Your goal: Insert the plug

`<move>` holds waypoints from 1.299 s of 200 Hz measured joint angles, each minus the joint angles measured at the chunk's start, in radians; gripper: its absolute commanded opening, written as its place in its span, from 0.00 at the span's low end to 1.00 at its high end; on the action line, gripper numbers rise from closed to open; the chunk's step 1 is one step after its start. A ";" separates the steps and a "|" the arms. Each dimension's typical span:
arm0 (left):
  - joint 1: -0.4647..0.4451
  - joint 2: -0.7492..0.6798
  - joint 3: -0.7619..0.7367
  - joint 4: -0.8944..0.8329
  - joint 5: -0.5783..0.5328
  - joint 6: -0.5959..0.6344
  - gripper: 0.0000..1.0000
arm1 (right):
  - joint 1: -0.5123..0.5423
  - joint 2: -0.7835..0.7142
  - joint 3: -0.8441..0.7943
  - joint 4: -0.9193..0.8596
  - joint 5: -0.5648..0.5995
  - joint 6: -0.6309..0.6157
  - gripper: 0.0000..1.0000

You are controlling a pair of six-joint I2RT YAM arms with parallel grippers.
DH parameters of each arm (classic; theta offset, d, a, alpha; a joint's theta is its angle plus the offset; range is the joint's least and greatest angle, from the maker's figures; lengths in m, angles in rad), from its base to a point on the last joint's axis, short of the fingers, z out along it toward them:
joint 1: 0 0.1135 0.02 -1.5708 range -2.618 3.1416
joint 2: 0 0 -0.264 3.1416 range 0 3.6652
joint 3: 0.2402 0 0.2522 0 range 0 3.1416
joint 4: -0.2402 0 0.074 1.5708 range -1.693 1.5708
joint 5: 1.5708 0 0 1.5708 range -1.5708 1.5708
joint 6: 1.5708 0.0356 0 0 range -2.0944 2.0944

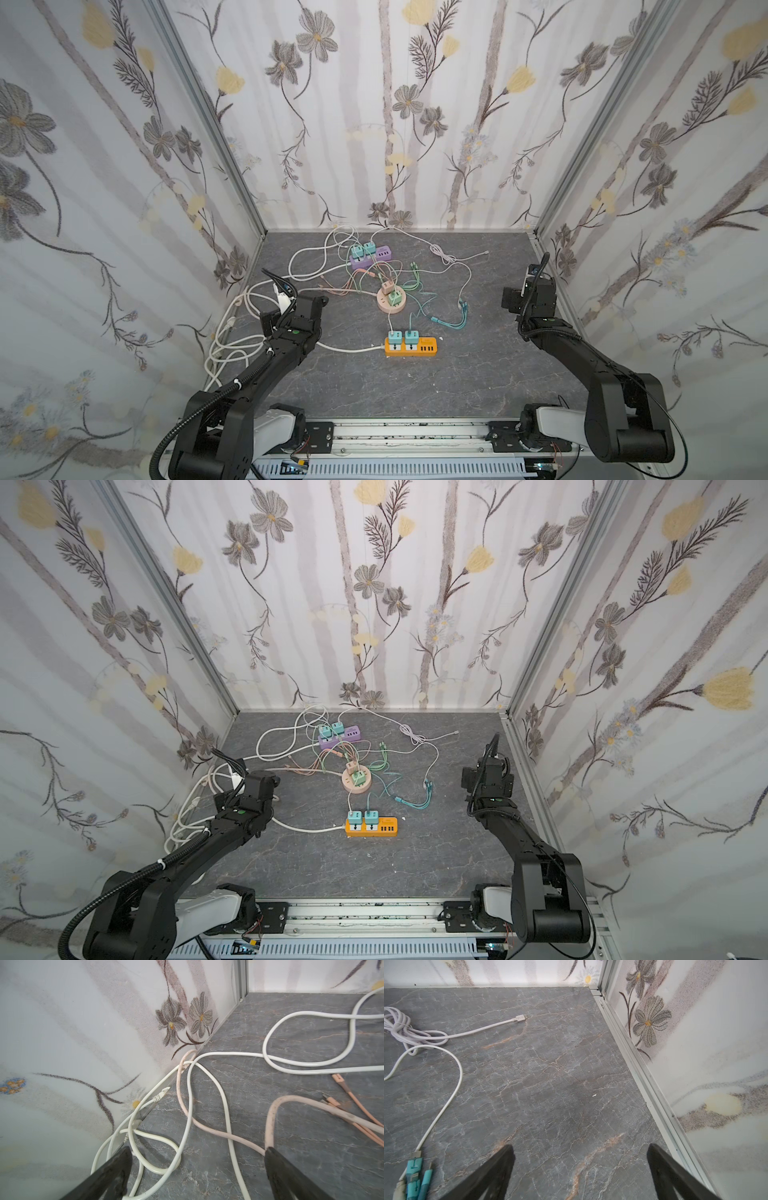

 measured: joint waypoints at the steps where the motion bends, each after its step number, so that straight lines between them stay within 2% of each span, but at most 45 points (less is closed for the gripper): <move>1: 0.005 0.002 -0.002 0.005 0.005 0.002 1.00 | -0.001 0.001 -0.001 0.004 -0.001 0.000 0.99; 37: 0.119 0.052 -0.044 0.162 0.202 0.046 1.00 | -0.048 0.029 -0.029 0.162 -0.151 0.005 0.99; 62: 0.138 0.115 -0.077 0.316 0.305 0.076 1.00 | -0.045 0.043 -0.120 0.309 -0.296 -0.008 0.99; 86: 0.142 0.191 -0.086 0.454 0.369 0.106 1.00 | -0.047 0.074 -0.208 0.472 -0.341 -0.022 0.99; 116: 0.145 0.277 -0.083 0.594 0.425 0.143 1.00 | -0.044 0.076 -0.216 0.571 -0.345 -0.022 0.99; 167: 0.148 0.389 -0.148 0.845 0.541 0.180 1.00 | -0.039 0.076 -0.220 0.614 -0.345 -0.023 0.99; 260: 0.156 0.400 -0.158 0.909 0.574 0.187 1.00 | -0.037 0.083 -0.218 0.626 -0.341 -0.027 0.99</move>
